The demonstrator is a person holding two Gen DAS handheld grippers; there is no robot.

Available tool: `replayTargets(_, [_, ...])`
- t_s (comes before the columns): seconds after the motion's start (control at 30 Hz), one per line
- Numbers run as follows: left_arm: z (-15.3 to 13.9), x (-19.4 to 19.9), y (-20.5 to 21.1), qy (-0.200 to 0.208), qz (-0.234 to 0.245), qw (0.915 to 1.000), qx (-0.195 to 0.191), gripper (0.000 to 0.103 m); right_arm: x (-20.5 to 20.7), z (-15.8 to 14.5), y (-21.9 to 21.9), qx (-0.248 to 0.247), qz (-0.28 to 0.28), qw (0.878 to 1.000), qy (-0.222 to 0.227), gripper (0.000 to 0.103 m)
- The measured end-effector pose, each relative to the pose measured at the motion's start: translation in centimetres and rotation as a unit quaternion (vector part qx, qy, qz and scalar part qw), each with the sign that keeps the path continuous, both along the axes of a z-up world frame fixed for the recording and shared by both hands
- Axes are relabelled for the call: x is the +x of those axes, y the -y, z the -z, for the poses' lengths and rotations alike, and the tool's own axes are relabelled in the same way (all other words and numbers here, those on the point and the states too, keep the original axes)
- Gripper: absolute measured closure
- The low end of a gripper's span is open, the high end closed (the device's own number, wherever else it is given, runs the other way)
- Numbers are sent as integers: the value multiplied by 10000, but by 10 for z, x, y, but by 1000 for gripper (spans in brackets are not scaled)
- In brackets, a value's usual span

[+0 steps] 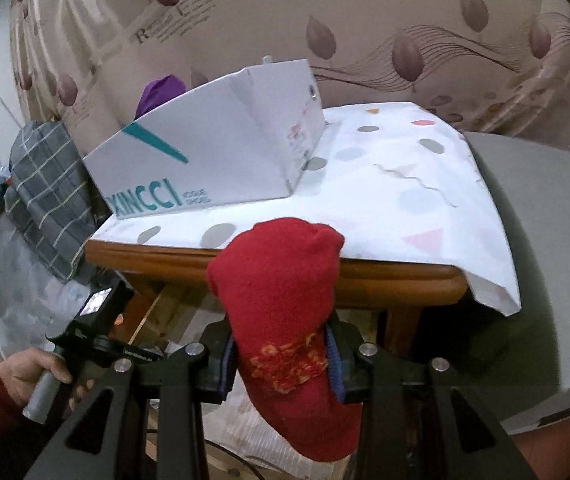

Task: Take underwear out of drawer
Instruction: 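Grasp the white cloth in the drawer with the left gripper, then carry the white cloth into the box with the left gripper while the right holds the sock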

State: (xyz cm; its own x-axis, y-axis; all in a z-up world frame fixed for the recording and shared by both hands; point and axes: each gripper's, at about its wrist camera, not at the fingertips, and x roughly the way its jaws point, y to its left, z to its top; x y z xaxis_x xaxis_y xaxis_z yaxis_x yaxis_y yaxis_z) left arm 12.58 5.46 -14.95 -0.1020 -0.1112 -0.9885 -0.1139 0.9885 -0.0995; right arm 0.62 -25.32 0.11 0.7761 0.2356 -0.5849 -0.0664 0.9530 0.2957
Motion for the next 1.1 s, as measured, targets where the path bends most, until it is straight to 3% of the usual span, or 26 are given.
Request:
replayTargets(0.4, [19, 16, 14, -232, 95, 9984, 509, 17, 1, -1, 11, -12, 246, 9997, 12, 67])
replayTargets(0.47, [20, 16, 16, -179, 186, 9969, 744, 39, 1, -1, 13, -3, 280, 9996, 11, 67])
replayTargets(0.5, [20, 16, 16, -167, 197, 9959, 872, 43, 1, -1, 14, 27, 297, 9996, 2, 67])
replayTargets(0.83, [13, 10, 18, 227, 420, 9943, 950, 62, 1, -1, 23, 39, 539, 9985, 26, 67])
replayTargets(1.1, [0, -3, 26, 466, 431, 9957, 682, 66, 1, 0, 22, -39, 544, 9985, 38, 67])
